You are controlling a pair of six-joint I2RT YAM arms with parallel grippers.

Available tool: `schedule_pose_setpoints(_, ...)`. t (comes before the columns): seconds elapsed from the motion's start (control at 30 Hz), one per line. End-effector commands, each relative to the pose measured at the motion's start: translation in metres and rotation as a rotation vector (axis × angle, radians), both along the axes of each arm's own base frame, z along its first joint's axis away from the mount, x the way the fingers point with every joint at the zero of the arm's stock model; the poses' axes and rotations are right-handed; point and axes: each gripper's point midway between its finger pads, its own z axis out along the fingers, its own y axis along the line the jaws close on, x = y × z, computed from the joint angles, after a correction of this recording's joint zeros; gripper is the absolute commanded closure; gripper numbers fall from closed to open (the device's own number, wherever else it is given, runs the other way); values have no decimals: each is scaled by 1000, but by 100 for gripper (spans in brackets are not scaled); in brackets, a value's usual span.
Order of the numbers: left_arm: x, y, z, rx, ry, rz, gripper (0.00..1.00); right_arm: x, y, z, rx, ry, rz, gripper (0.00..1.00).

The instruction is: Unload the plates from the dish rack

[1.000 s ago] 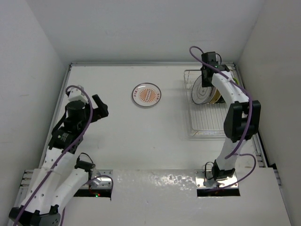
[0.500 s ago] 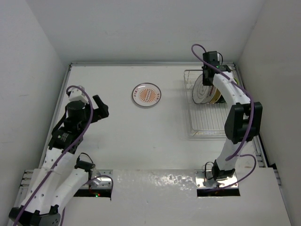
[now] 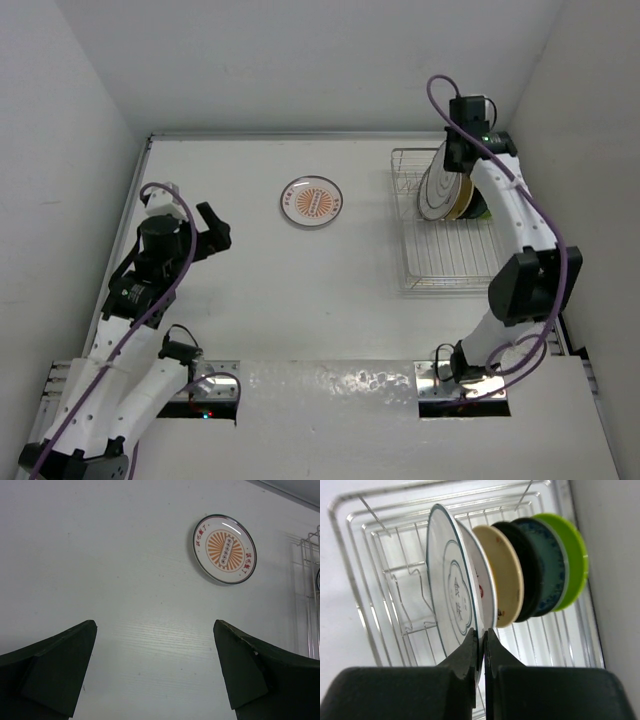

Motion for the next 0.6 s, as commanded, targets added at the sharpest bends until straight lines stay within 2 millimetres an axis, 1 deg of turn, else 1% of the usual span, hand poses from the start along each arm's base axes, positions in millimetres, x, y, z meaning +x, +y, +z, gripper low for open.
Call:
schedule_pose_setpoints(0.0,4,-9,12,-8,-46,-49,0,-6,6,98,68,-255,-7,100)
schedule_pose_setpoints(0.03,5,-11,16,-10,-61,-65,0,-9,11,105,77,-271,7,100)
schedule_pose_setpoints(0.07,5,-18,20,-27,-72,-98,0,-13,17,113,95,-286,31,100)
schedule_pose_setpoints(0.1,5,-23,24,-45,-87,-124,0,-20,22,125,115,-313,51,100)
schedule_pose_setpoints(0.13,7,-31,34,-75,-121,-151,0,-24,29,131,138,-325,79,100)
schedule_pose_setpoints(0.17,4,-48,41,-124,-140,-239,0,-25,51,129,220,-320,178,100)
schedule_pose_setpoints(0.2,5,-60,57,-174,-200,-292,0,-31,66,136,276,-339,252,100)
schedule_pose_setpoints(0.23,-4,-82,69,-233,-231,-418,0,-33,83,135,337,-343,330,100)
schedule_pose_setpoints(0.27,-7,-92,75,-268,-258,-474,0,-43,116,136,470,-328,470,100)
schedule_pose_setpoints(0.3,-8,-102,96,-319,-334,-525,0,-52,129,145,529,-351,533,100)
schedule_pose_setpoints(0.33,-15,-112,101,-351,-349,-590,0,-54,141,140,584,-360,579,100)
schedule_pose_setpoints(0.37,-15,-116,107,-373,-364,-612,0,-65,158,144,684,-354,635,100)
schedule_pose_setpoints(0.4,-15,-122,116,-406,-388,-650,0,-71,166,146,753,-380,656,100)
schedule_pose_setpoints(0.43,-17,-124,122,-416,-404,-665,0,-75,173,150,771,-401,709,100)
schedule_pose_setpoints(0.47,-12,-127,122,-435,-393,-663,0,-85,188,157,866,-425,786,100)
schedule_pose_setpoints(0.5,-9,-128,122,-445,-384,-665,0,-91,196,159,918,-430,819,100)
schedule_pose_setpoints(0.53,-2,-131,113,-456,-347,-661,0,-97,204,165,1008,-422,825,100)
schedule_pose_setpoints(0.57,1,-133,118,-470,-361,-668,0,-108,217,167,1065,-403,882,100)
